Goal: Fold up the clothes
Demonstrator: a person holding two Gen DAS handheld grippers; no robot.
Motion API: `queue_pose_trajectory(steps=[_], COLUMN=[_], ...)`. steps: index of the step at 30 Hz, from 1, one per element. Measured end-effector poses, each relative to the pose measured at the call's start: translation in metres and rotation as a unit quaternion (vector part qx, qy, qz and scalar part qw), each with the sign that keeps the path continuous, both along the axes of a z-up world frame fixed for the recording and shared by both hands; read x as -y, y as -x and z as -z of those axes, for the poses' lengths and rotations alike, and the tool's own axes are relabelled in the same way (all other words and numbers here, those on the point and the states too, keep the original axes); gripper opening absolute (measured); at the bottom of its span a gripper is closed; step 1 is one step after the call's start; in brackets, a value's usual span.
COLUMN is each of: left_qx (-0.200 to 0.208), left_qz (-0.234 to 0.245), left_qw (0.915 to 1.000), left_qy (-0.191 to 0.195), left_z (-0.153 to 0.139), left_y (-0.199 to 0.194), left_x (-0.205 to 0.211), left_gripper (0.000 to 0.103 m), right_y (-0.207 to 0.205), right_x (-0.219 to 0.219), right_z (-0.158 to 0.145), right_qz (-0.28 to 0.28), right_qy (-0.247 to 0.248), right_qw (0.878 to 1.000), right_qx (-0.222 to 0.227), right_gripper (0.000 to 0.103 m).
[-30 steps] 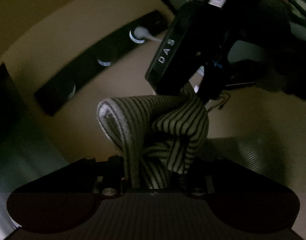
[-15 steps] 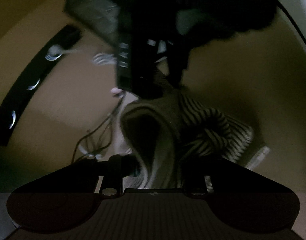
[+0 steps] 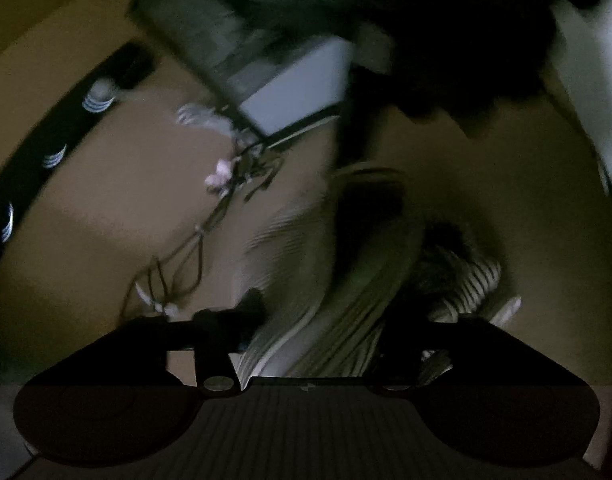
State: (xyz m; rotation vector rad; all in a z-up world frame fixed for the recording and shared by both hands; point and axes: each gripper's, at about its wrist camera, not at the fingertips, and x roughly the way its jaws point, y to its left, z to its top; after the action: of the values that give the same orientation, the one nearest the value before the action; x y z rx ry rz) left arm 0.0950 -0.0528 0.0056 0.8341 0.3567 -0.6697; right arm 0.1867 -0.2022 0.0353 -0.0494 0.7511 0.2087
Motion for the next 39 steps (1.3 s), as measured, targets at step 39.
queue_pose_trajectory(steps=[39], left_qx=[-0.282], left_qz=[-0.191], left_qw=[0.9215], left_qy=[0.187], left_z=[-0.021], left_y=[-0.087], left_x=[-0.040], left_gripper=[0.098], right_y=[-0.010], right_x=[0.009], right_z=[0.027], right_qz=[0.035], right_qy=[-0.241], right_qw=[0.953], right_qx=[-0.179], right_gripper=[0.103])
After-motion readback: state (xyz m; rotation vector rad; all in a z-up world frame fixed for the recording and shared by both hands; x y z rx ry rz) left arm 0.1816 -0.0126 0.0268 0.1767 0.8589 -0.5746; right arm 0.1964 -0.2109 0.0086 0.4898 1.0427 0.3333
